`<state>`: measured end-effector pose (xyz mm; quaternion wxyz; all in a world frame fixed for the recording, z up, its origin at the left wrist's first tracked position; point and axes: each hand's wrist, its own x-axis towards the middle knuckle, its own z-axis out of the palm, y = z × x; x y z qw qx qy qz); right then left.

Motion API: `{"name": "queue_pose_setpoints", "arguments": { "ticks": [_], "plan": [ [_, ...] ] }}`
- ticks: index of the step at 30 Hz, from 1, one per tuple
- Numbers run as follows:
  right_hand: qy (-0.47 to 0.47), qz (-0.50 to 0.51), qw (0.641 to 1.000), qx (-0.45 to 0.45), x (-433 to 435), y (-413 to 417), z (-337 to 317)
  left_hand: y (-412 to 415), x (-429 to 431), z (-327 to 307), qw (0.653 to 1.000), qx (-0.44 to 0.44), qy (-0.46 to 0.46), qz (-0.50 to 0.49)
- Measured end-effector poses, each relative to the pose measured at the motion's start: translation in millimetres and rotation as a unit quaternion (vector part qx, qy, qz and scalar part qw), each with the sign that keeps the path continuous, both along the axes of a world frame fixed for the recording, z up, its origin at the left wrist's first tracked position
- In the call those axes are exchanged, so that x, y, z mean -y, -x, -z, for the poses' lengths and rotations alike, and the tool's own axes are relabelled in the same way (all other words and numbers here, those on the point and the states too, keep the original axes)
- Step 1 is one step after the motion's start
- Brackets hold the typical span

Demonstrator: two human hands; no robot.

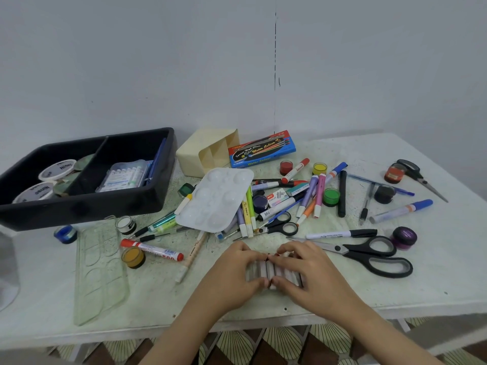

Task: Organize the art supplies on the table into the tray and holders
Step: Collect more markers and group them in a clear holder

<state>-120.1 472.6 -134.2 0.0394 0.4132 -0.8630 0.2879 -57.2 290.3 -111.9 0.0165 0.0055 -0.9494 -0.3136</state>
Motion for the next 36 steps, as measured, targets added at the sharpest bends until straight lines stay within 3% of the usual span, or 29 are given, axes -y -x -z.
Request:
{"name": "queue_pose_setpoints", "arguments": {
  "ticks": [12, 19, 25, 30, 33, 36],
  "plan": [
    [-0.023, -0.042, 0.998, 0.050, -9, 6, -4, -4, 8, 4, 1.000, -0.002, -0.025, 0.007],
    [-0.032, -0.061, 0.995, 0.074, -9, 13, -5, -2, 4, 2, 0.999, 0.003, 0.035, 0.020],
    [-0.038, -0.063, 0.995, 0.072, -9, 15, -4, -6, 9, 5, 0.998, -0.056, -0.009, 0.010],
    [-0.028, -0.059, 0.995, 0.072, -10, 13, -6, 4, 30, 2, 0.969, -0.214, 0.094, -0.075],
    [-0.018, -0.053, 0.996, 0.075, -9, 13, -8, 18, 54, -1, 0.960, -0.210, 0.165, -0.085],
    [-0.010, -0.042, 0.996, 0.073, -7, 12, -8, 27, 70, -5, 0.967, -0.142, 0.203, -0.061]
  ]
}}
